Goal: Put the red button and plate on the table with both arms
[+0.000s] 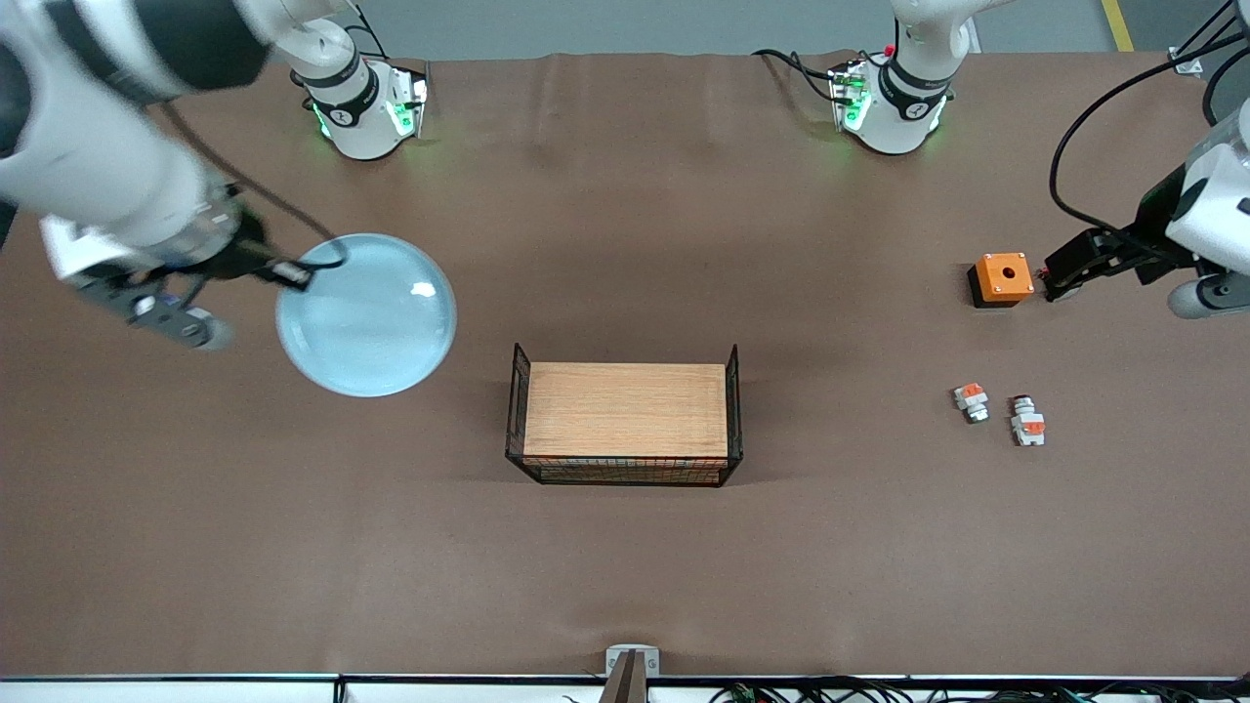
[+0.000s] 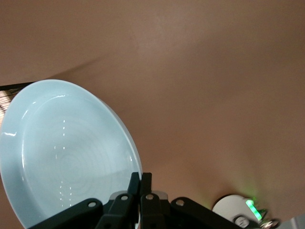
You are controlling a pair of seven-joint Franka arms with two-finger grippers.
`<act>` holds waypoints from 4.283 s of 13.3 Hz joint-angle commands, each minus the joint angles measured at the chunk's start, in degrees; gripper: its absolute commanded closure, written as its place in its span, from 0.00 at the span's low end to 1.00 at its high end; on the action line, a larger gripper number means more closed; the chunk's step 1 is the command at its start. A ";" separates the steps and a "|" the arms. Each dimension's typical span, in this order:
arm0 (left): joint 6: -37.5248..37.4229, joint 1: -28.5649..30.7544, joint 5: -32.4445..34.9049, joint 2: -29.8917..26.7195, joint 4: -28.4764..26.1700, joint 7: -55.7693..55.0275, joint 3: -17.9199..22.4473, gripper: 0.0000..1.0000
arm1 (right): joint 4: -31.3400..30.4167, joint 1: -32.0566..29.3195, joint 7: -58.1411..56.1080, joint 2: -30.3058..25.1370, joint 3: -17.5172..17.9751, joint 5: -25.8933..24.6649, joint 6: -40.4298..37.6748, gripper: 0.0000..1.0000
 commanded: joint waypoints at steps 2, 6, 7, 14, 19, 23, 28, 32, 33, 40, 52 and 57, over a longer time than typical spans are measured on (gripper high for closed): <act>-2.36 0.05 0.23 -1.91 1.71 1.27 0.27 0.00 | -9.42 -9.39 -17.84 -0.44 1.20 0.67 10.65 0.96; -3.33 -10.98 -5.19 -6.99 -2.93 5.84 13.75 0.00 | -20.33 -15.91 -30.70 2.10 1.11 0.58 26.21 0.96; -3.33 -13.63 -6.52 -8.14 -4.69 5.93 17.64 0.00 | -21.31 -16.88 -32.90 3.59 1.11 0.58 28.68 0.96; 0.44 -29.37 -5.93 -15.61 -15.85 8.48 32.34 0.00 | -21.32 -22.51 -45.66 15.99 1.20 0.67 39.60 0.96; 0.54 -29.92 -5.66 -16.24 -16.22 8.65 34.20 0.00 | -21.23 -22.69 -45.66 21.00 1.20 0.58 44.51 0.92; 0.63 -30.09 -4.96 -16.06 -15.60 8.56 33.76 0.00 | -21.41 -23.66 -45.75 22.59 1.20 0.58 46.54 0.88; 0.63 -29.92 -5.04 -16.06 -15.52 8.56 33.58 0.00 | -20.53 -23.22 -44.70 19.79 1.38 0.67 43.14 0.00; 0.37 -29.83 -5.04 -16.24 -15.43 8.57 33.67 0.00 | -20.35 -21.56 -42.60 11.89 1.73 0.76 34.96 0.00; 0.28 -29.83 -5.04 -16.24 -15.51 8.65 33.67 0.00 | -20.35 -20.68 -39.45 10.22 1.73 0.76 33.21 0.00; 0.19 -29.92 -3.30 -16.24 -15.34 8.83 32.97 0.00 | -20.26 -14.52 -27.82 -4.63 1.64 0.67 20.98 0.00; 0.28 -29.83 -2.58 -15.36 -11.30 8.21 32.09 0.00 | -10.51 -14.95 -28.44 -9.84 1.29 0.23 9.37 0.00; 0.36 -29.92 -2.58 -14.83 -10.77 9.00 32.70 0.00 | -14.09 -15.31 -28.70 -15.63 1.20 0.67 7.17 0.00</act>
